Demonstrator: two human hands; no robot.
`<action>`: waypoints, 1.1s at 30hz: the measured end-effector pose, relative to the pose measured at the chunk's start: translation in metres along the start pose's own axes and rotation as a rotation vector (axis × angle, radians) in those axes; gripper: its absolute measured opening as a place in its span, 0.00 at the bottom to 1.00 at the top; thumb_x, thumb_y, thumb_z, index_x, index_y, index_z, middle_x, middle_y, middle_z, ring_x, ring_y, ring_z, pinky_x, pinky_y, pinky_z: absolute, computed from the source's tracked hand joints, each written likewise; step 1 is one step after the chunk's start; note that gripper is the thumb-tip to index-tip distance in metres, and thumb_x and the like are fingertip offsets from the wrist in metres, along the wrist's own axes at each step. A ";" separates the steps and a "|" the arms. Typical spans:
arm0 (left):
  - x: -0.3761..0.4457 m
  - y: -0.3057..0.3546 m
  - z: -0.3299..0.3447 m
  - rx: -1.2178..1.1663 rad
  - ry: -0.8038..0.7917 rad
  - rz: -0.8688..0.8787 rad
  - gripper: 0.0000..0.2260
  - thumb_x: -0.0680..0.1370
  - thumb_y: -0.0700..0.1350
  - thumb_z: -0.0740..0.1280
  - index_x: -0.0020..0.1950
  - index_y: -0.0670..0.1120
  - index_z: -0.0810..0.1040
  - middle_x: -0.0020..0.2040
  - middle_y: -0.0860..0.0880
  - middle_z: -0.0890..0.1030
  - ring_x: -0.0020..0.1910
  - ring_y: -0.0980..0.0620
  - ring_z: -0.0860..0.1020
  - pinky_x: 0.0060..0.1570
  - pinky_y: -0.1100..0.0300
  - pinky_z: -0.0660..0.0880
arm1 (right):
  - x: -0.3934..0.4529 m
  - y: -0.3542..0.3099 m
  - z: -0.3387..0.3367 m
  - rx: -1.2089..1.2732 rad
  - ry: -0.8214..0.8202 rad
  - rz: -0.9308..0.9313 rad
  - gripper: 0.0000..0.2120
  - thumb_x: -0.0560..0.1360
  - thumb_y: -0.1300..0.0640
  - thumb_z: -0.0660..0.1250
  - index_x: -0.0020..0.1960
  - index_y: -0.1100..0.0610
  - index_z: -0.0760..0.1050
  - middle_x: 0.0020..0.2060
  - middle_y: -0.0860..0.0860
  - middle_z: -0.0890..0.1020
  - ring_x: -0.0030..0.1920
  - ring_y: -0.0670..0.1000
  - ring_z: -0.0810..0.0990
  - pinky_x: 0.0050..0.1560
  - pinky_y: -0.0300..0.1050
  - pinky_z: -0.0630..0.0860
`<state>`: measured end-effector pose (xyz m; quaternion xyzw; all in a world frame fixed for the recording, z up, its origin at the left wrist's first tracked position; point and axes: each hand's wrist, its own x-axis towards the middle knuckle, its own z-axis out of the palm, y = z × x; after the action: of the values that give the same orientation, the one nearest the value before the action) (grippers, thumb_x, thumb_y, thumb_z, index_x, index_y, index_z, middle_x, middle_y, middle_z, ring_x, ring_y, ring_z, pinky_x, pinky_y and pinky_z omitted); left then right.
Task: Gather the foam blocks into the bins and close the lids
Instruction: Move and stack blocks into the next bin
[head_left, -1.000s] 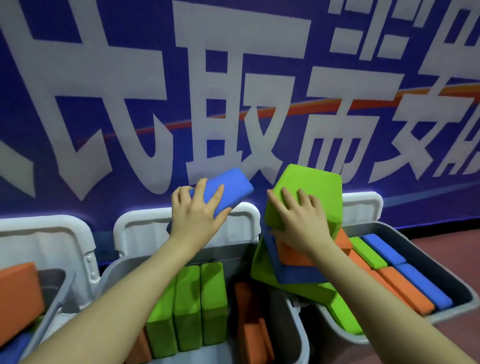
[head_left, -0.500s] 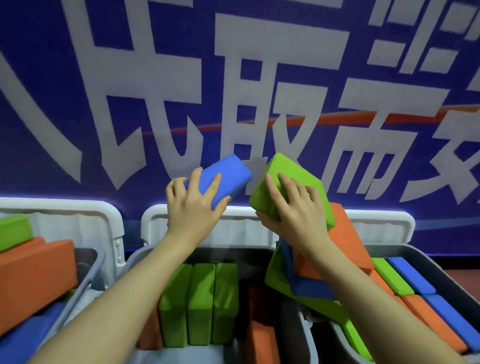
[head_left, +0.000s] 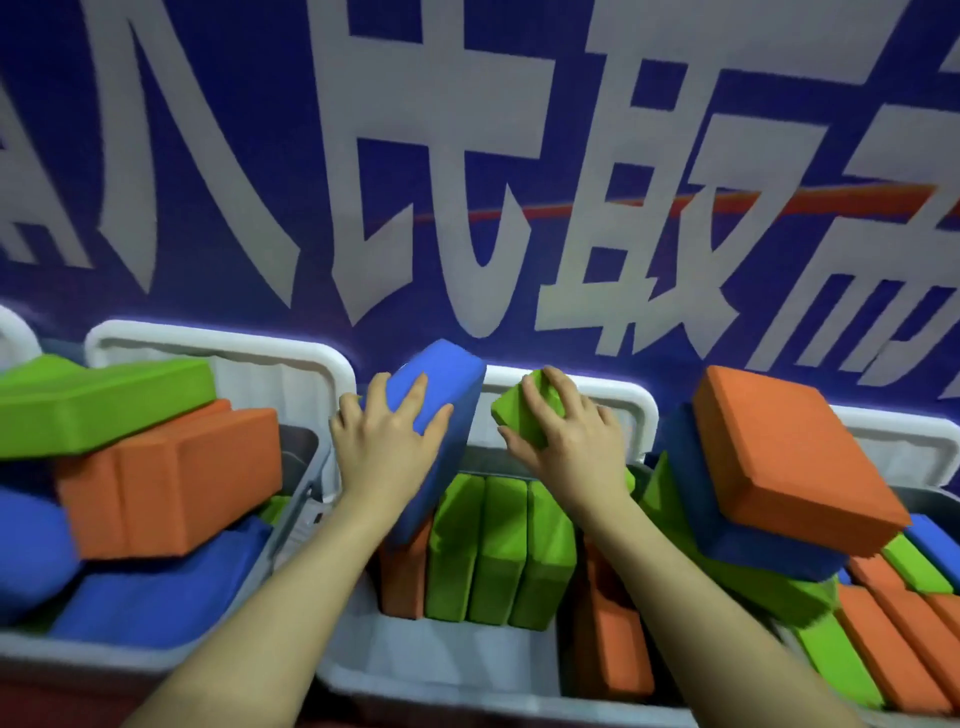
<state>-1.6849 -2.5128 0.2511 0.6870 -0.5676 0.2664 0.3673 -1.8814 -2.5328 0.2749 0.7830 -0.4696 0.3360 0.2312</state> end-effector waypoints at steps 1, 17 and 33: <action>-0.006 -0.005 0.000 -0.007 -0.042 -0.037 0.22 0.74 0.60 0.59 0.53 0.48 0.84 0.51 0.42 0.81 0.37 0.38 0.74 0.36 0.51 0.74 | -0.003 -0.008 0.004 0.005 -0.045 0.036 0.24 0.72 0.39 0.62 0.58 0.56 0.80 0.58 0.57 0.80 0.37 0.58 0.82 0.36 0.47 0.75; -0.021 -0.026 0.012 0.095 -0.452 0.192 0.27 0.74 0.57 0.54 0.59 0.42 0.81 0.48 0.37 0.80 0.36 0.38 0.76 0.38 0.49 0.74 | -0.004 -0.031 0.023 0.077 -0.656 0.193 0.36 0.77 0.40 0.60 0.78 0.48 0.50 0.77 0.53 0.51 0.71 0.59 0.63 0.63 0.56 0.70; -0.010 -0.023 -0.028 0.168 -0.659 0.113 0.27 0.79 0.61 0.48 0.77 0.56 0.58 0.75 0.43 0.61 0.57 0.38 0.75 0.63 0.48 0.62 | -0.013 -0.029 -0.010 0.112 -0.728 0.088 0.34 0.75 0.39 0.63 0.77 0.41 0.55 0.78 0.45 0.48 0.66 0.56 0.71 0.56 0.49 0.74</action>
<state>-1.6634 -2.4821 0.2550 0.7314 -0.6691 0.0958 0.0910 -1.8629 -2.5052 0.2707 0.8417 -0.5353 0.0704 -0.0089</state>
